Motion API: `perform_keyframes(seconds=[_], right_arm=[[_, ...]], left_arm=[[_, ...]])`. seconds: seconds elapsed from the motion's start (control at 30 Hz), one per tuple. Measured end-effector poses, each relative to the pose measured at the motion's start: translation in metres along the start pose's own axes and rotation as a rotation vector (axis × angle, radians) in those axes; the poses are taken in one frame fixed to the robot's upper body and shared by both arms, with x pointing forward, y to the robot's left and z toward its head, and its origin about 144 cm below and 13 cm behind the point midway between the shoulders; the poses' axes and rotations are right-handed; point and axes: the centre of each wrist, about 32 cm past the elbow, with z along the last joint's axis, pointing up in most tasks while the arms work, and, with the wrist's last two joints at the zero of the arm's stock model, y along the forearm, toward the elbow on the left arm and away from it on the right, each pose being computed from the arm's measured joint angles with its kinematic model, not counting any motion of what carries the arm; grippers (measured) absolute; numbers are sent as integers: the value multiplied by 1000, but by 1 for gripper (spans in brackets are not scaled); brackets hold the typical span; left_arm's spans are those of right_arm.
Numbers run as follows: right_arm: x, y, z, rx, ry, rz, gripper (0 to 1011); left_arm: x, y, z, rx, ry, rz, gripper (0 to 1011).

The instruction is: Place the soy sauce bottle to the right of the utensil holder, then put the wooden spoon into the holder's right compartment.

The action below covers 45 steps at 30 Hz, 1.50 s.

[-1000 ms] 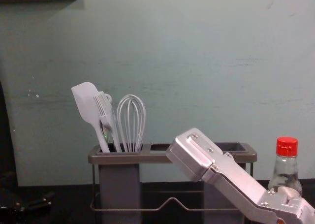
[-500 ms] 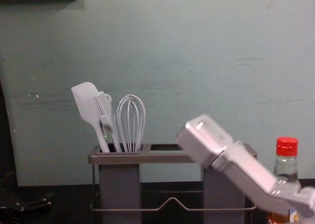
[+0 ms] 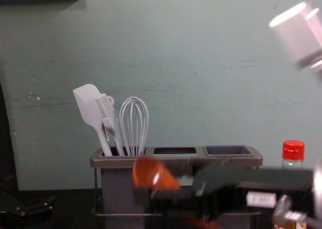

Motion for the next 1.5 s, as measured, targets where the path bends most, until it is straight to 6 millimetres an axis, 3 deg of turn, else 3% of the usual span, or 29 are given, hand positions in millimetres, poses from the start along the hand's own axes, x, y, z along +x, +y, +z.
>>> perform_keyframes(seconds=[0.4, 0.7, 0.9, 1.5], right_arm=[[26, -40, 19, 336, -68, 28, 836], [35, -43, 34, 436, -110, -95, 836], [44, -27, 40, 465, -119, -165, 836], [91, 49, 42, 448, -138, -298, 836]], left_arm=[[0, 0, 0, 0, 0, 0, 1005], [0, 0, 0, 0, 0, 0, 1005], [0, 0, 0, 0, 0, 0, 1005], [0, 0, 0, 0, 0, 0, 1005]])
